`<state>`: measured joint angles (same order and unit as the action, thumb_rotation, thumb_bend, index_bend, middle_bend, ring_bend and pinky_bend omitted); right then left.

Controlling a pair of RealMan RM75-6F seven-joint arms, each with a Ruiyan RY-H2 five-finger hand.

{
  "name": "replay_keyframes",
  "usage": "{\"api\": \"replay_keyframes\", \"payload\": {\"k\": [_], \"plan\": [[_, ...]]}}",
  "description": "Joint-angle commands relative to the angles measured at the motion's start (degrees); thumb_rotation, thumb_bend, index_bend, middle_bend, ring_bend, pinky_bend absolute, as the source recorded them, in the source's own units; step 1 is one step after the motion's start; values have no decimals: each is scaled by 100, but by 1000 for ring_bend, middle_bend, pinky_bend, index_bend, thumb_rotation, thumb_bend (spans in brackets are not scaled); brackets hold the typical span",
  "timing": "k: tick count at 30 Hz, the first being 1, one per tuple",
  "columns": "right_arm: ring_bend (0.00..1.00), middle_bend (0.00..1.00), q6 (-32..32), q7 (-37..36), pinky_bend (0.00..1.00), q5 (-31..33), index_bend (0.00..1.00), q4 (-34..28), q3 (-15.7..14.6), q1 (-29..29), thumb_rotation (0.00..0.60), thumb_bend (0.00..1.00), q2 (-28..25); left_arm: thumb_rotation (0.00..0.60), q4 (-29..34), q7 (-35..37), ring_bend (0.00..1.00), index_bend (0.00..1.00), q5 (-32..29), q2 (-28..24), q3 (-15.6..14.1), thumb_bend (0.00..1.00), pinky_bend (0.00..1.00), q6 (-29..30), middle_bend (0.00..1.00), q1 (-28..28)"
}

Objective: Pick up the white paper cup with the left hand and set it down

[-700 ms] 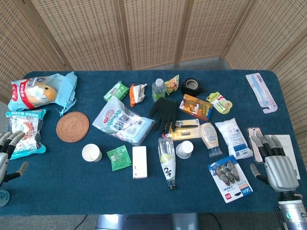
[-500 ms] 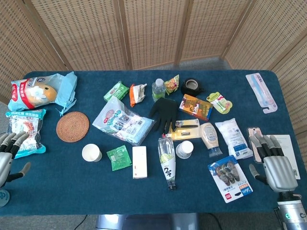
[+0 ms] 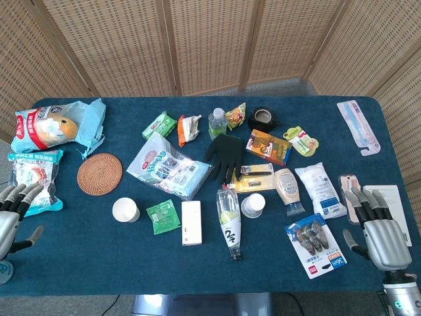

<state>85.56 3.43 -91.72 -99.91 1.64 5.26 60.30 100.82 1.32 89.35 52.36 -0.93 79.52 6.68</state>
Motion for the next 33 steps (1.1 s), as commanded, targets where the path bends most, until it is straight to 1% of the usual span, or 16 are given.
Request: {"api": "replay_keyframes", "payload": {"k": [1, 6, 13, 19, 25, 33], "plan": [[0, 0, -12, 17, 0, -11, 0, -18, 8, 14, 600, 420, -10, 600, 58, -166, 72, 58, 8, -13, -52, 406, 0, -164, 116, 70], [0, 0, -62, 32, 0, 43, 0, -29, 14, 24, 600, 420, -23, 600, 189, -590, 87, 42, -34, 60, -79, 407, 9, -439, 116, 207], [0, 0, -136, -21, 0, 129, 0, 28, 31, 46, 600, 419, -18, 600, 412, -1341, 87, 5, -229, 258, -24, 407, 11, -868, 112, 475], [0, 0, -202, -101, 0, 234, 0, 99, 47, 56, 600, 421, -28, 600, 430, -1782, 87, 5, -466, 594, 62, 408, 7, -1314, 112, 787], [0, 0, -188, -155, 0, 298, 0, 135, 62, 33, 600, 422, -45, 600, 329, -1965, 87, 5, -635, 966, 120, 407, 7, -1712, 110, 1091], [0, 0, -180, -166, 0, 343, 0, 148, 61, 6, 600, 421, -64, 600, 47, -1991, 96, 7, -818, 1474, 209, 407, 17, -1961, 110, 1367]]}}
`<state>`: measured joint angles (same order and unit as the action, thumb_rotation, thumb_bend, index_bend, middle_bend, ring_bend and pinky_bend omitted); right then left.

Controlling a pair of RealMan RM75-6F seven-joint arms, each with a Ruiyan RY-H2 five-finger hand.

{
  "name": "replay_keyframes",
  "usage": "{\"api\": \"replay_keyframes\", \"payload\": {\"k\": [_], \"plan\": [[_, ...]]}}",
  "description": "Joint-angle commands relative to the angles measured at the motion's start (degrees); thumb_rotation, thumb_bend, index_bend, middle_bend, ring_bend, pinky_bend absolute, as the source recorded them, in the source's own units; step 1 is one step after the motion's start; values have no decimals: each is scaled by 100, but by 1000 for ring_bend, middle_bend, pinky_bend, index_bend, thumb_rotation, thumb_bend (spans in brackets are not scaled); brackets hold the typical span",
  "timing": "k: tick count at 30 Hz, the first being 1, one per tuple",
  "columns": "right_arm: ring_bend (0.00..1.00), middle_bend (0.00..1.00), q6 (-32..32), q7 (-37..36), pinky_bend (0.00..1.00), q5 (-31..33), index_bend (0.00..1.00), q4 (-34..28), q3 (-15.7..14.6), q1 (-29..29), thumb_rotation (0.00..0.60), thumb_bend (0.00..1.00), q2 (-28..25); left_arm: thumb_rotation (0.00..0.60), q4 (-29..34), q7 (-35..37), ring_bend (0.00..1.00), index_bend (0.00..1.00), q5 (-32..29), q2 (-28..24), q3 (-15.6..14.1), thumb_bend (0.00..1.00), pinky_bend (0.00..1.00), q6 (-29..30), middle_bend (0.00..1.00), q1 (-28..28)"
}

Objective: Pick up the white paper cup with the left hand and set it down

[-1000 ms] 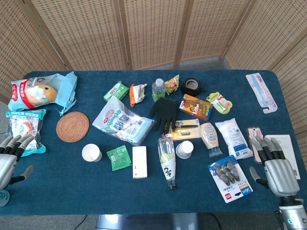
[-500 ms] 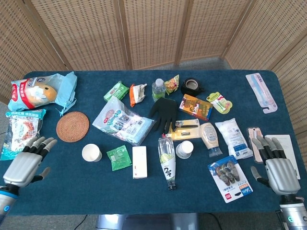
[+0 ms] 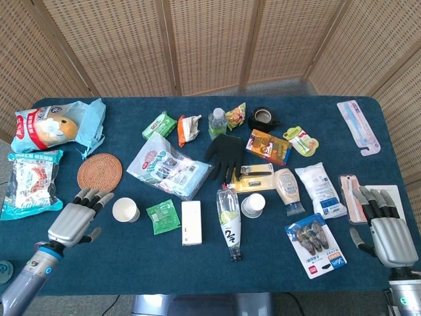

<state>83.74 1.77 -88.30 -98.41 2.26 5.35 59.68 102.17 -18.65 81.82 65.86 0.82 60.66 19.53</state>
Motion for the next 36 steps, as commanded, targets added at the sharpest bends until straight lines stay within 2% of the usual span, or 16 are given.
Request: {"api": "replay_keyframes", "payload": {"k": [1, 6, 12, 25, 33, 36], "plan": [[0, 0, 8, 0, 0, 0, 0, -3, -1, -7, 600, 421, -2, 600, -123, 7, 97, 8, -84, 194, 41, 407, 19, -105, 110, 119], [0, 0, 4, 23, 0, 23, 0, -19, -1, -17, 600, 421, -16, 600, -256, 4, 115, 20, -137, 447, 65, 407, 36, -189, 114, 253], [0, 0, 10, 56, 0, 57, 0, -45, 5, -34, 600, 419, -35, 600, -383, 64, 153, 46, -176, 638, 86, 406, 102, -183, 126, 348], [0, 0, -86, 88, 0, 139, 0, -41, 21, -5, 600, 421, -6, 600, -689, 169, 315, 171, -285, 1064, 142, 408, 283, -291, 237, 604], [0, 0, -74, 78, 0, 175, 0, -40, 23, -28, 600, 420, -9, 600, -771, 196, 419, 247, -319, 1051, 150, 462, 397, -354, 325, 735], [0, 0, -81, 91, 0, 168, 0, -53, 25, -22, 600, 422, -9, 600, -741, 212, 428, 248, -311, 919, 170, 465, 415, -412, 331, 814]]}}
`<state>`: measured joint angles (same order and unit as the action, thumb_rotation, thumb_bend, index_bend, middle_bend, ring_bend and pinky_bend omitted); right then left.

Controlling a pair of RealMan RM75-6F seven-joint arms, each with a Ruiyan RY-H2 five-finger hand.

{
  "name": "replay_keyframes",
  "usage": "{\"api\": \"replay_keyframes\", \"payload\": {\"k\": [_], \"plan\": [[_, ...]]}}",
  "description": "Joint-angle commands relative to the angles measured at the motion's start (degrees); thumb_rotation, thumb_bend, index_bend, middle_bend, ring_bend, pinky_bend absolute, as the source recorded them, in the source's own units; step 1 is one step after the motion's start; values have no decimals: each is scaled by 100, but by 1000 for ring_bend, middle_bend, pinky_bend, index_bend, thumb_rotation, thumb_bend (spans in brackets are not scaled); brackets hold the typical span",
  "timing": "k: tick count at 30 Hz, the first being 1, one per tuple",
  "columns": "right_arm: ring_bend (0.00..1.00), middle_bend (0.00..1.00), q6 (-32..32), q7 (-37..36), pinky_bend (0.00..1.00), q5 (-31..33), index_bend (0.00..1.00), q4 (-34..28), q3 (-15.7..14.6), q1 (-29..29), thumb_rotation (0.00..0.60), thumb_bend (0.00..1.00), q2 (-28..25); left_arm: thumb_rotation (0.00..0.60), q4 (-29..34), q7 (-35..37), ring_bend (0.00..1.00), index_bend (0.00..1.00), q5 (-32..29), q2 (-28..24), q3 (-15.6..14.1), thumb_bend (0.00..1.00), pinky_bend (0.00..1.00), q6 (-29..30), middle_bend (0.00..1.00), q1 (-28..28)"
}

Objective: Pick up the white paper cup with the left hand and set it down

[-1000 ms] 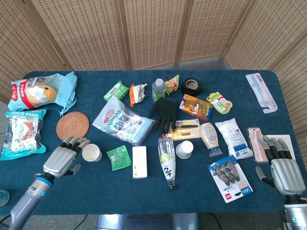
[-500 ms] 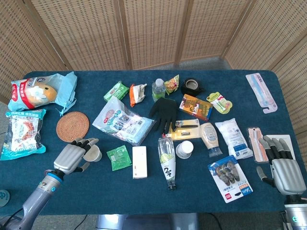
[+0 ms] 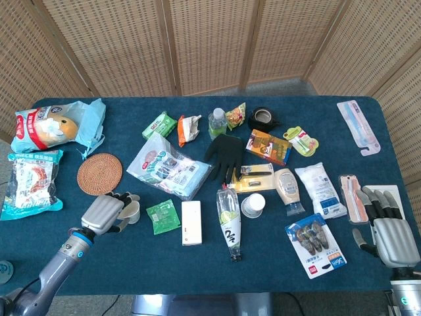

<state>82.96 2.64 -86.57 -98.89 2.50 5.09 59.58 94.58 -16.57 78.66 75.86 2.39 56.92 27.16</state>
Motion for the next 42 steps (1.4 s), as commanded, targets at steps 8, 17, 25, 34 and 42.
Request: {"api": "replay_keyframes", "payload": {"k": [8, 17, 25, 34, 42], "plan": [[0, 0, -39, 31, 0, -18, 0, -36, 12, 36, 600, 422, 3, 600, 339, -241, 430, 244, -100, -892, 108, 466, 448, -508, 335, 451], [0, 0, -31, -30, 0, -14, 0, 7, 0, 20, 600, 422, 19, 600, 486, -1214, 415, 252, -848, -1399, 49, 471, 407, -1547, 320, 1175], [0, 0, 36, -77, 0, -48, 0, 13, -9, -17, 600, 421, 2, 600, 588, -2268, 378, 266, -1863, -1625, -209, 478, 352, -2403, 286, 2106], [0, 0, 73, -191, 0, -60, 0, 75, -14, -47, 600, 421, 19, 600, 782, -3032, 362, 270, -2807, -1585, -749, 482, 320, -2572, 276, 2978], [0, 0, 134, -266, 0, -98, 0, 82, -25, -85, 600, 420, -5, 600, 824, -3546, 202, 126, -3706, -1167, -1347, 483, 292, -2236, 122, 3595]]}}
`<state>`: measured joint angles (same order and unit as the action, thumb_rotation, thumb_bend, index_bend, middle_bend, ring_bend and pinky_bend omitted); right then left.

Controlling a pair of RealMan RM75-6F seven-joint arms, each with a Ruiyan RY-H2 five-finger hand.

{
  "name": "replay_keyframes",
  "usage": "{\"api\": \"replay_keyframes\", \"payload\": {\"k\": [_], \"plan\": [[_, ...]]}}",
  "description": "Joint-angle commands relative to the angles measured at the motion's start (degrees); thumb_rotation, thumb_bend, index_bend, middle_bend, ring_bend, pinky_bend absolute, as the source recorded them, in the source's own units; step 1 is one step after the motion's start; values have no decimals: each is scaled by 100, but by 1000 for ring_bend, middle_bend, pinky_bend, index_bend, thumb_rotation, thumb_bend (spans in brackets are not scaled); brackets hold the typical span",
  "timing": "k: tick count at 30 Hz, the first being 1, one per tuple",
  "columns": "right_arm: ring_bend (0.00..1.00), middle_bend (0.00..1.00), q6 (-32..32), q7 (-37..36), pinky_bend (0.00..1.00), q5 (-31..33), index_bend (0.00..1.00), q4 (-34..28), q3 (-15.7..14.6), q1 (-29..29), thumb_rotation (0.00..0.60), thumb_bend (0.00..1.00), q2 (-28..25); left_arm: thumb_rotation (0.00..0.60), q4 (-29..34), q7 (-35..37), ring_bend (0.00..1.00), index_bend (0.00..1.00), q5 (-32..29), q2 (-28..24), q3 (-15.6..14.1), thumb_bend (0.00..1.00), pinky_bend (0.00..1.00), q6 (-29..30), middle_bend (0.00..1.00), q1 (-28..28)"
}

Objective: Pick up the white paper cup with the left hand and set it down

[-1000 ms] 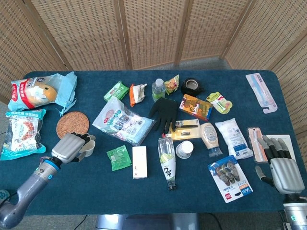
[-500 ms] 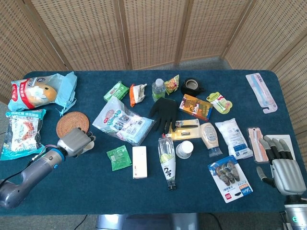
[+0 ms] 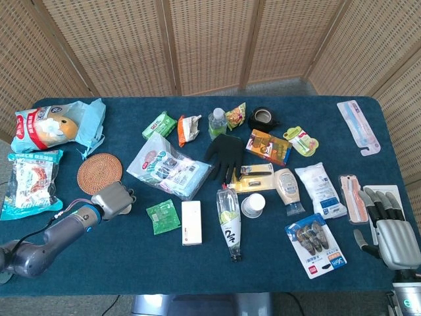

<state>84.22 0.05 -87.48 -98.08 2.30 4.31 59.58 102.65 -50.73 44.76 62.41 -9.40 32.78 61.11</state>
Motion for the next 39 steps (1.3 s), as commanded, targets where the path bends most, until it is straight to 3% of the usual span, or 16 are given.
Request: {"api": "replay_keyframes", "payload": {"k": [1, 3, 7, 12, 17, 25, 30, 39], "plan": [[0, 0, 20, -14, 0, -16, 0, 1, -11, -17, 600, 420, -9, 600, 11, -202, 143, 78, -456, 252, -230, 483, 276, 333, 81, 262], [0, 0, 36, -24, 0, -29, 0, -4, -18, -29, 600, 420, -17, 600, 16, -291, 7, 0, -559, 368, -265, 483, 189, 661, 1, 295], [0, 0, 75, -46, 0, -64, 0, -25, -34, -56, 600, 420, -49, 600, 81, -137, 0, 0, -440, 469, -193, 483, 70, 1175, 0, 178], [0, 0, 73, -73, 0, -84, 0, -33, -39, -58, 600, 420, -51, 600, 116, 643, 0, 0, 321, 383, 5, 483, 30, 1694, 0, -285], [0, 0, 46, -85, 0, -75, 0, -9, -33, -46, 600, 421, -30, 600, -61, 2188, 0, 0, 1262, 247, 132, 483, 90, 2082, 0, -1067], [0, 0, -91, -41, 0, -18, 0, -10, 0, 34, 600, 422, -1, 600, -414, 3451, 0, 0, 1440, 122, 152, 465, 144, 2471, 0, -1975], [0, 0, -177, -22, 0, -18, 0, -52, 2, 87, 600, 423, 5, 600, -621, 3765, 0, 0, 1392, 168, 181, 449, 157, 2494, 0, -2305], [0, 0, -230, -17, 0, -30, 0, -82, -19, 116, 600, 421, 20, 600, -1009, 3644, 9, 0, 1286, 540, 370, 444, 194, 2441, 0, -2540]]}}
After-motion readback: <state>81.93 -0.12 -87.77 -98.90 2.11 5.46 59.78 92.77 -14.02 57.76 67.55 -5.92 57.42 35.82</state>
